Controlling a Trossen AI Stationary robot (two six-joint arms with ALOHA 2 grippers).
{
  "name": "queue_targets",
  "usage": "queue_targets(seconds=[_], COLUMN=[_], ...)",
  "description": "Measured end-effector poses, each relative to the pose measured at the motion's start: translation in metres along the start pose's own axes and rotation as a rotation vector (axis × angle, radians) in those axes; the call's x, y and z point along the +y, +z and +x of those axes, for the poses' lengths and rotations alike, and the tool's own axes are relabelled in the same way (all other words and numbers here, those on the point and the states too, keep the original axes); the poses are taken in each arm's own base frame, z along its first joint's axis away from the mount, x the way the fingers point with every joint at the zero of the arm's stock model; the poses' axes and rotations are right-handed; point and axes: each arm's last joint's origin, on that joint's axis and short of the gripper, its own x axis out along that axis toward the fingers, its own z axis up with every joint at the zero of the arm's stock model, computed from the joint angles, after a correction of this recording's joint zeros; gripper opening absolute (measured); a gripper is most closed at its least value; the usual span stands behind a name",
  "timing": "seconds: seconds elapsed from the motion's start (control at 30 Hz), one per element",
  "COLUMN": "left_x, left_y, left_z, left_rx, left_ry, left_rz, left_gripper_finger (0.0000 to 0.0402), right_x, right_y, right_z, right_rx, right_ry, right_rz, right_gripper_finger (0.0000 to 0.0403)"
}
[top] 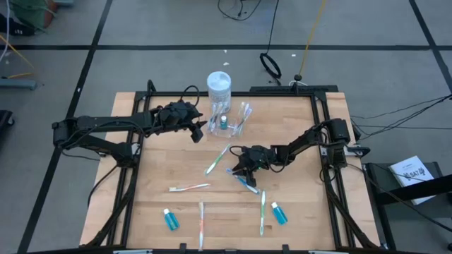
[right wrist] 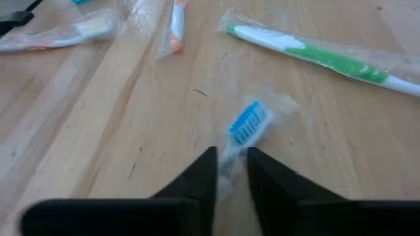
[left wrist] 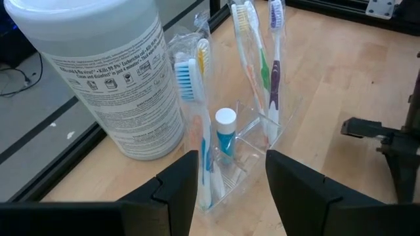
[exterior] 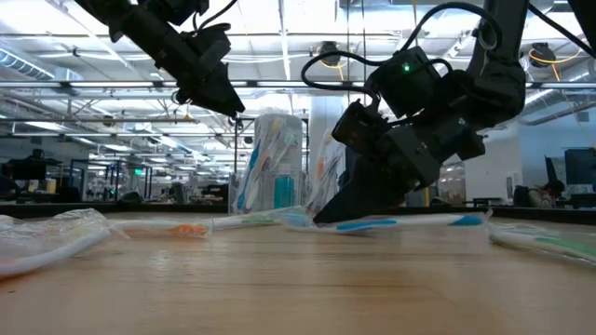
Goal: Pick & Place toothbrushing station
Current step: Put the blue toothbrush into the transparent organizer
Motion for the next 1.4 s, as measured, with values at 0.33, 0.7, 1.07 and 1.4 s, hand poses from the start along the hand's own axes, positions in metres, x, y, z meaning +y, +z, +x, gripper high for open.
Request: queue_targets(seconds=[0.33,0.7,1.07,1.4], left_x=[0.000,0.000,0.000,0.000], left_y=[0.000,0.000,0.000,0.000], left_z=[0.000,0.000,0.000,0.000], left_rx=[0.000,0.000,-0.001,-0.001], left_ry=[0.001,0.002,0.004,0.004], left_rz=[0.004,0.004,0.002,0.000], left_gripper_finger=[0.0184,0.0184,0.0184,0.0184], right_x=[-0.006,-0.008,-0.040,-0.095], right_y=[0.024,0.098,0.122,0.093], right_z=[-0.020,-0.086,-0.114,-0.092], right_rx=[-0.049,-0.388,-0.638,-0.616], right_ry=[-0.038,-0.529,-0.822,-0.963], right_rz=[-0.035,-0.379,-0.471,-0.455], right_gripper_finger=[0.0003,0.0001,0.0000,0.0000])
